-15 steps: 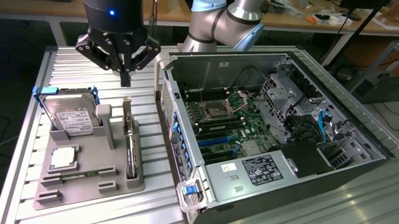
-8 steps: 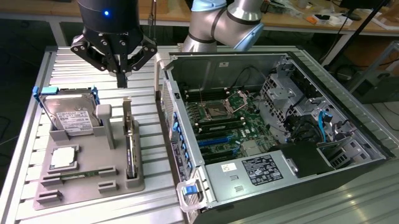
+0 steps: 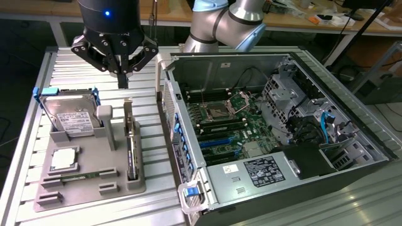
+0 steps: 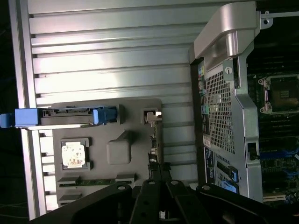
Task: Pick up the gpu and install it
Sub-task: 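Pick up the gpu and move the gpu toward the slot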
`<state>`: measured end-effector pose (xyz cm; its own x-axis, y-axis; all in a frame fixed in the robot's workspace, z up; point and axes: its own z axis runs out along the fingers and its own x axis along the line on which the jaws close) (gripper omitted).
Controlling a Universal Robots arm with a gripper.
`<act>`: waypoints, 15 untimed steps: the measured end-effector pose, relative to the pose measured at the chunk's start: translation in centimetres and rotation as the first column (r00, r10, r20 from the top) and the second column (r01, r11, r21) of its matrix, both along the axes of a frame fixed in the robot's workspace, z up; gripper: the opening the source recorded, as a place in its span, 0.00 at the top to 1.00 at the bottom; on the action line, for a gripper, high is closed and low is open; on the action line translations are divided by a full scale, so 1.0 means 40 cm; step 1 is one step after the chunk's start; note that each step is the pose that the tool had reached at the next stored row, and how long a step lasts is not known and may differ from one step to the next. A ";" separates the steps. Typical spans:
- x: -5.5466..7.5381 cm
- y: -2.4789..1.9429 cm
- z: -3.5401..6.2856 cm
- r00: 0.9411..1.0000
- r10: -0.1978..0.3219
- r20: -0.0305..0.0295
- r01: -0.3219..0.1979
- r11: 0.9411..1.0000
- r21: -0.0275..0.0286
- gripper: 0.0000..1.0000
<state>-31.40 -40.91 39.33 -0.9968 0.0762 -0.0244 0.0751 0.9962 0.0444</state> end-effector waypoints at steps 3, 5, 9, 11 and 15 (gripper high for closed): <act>0.000 0.000 0.000 1.000 0.000 0.000 0.000 1.000 0.000 0.89; 0.000 0.000 0.000 1.000 0.000 0.000 0.000 1.000 0.000 0.83; 0.000 0.000 0.000 1.000 0.000 0.000 0.000 1.000 0.000 0.64; 0.000 0.000 0.000 1.000 0.000 0.000 0.000 1.000 0.000 0.52; 0.000 0.000 0.000 1.000 0.000 0.000 0.000 1.000 0.000 0.40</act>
<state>-31.40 -40.91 39.33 -0.9968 0.0762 -0.0244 0.0751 0.9962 0.0446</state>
